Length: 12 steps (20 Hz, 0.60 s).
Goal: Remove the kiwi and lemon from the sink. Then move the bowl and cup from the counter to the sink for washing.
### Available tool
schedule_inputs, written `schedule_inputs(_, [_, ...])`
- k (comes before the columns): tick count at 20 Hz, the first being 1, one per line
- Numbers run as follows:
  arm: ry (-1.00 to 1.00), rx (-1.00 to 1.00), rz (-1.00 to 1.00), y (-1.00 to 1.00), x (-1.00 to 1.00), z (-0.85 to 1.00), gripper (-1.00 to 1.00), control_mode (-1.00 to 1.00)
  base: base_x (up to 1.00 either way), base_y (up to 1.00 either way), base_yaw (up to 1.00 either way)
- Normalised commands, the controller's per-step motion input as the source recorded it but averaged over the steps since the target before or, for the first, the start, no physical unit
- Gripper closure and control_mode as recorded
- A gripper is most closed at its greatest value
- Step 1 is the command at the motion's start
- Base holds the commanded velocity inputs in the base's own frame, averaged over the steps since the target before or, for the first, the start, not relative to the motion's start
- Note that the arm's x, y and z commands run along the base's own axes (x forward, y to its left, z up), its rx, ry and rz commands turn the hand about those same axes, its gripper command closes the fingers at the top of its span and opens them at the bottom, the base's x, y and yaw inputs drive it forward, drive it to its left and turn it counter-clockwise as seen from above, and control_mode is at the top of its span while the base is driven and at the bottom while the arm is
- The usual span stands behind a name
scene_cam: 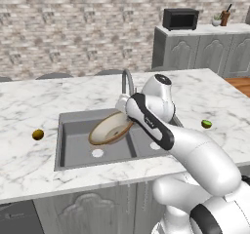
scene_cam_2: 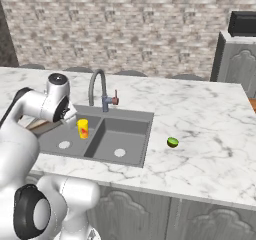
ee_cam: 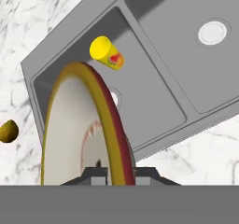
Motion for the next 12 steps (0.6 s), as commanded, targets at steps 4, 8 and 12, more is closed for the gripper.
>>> schedule_inputs(4, [-0.04, 0.12, 0.0, 0.03, 0.03, 0.0, 1.0, -1.0, 0.0, 0.0, 0.0])
schedule_inputs(8, [-0.04, 0.11, 0.0, 0.06, 0.06, -0.02, 1.0, -1.0, 0.0, 0.0, 0.0])
schedule_inputs(12, [0.0, 0.06, 0.0, 0.05, 0.07, -0.03, 1.0, -1.0, 0.0, 0.0, 0.0])
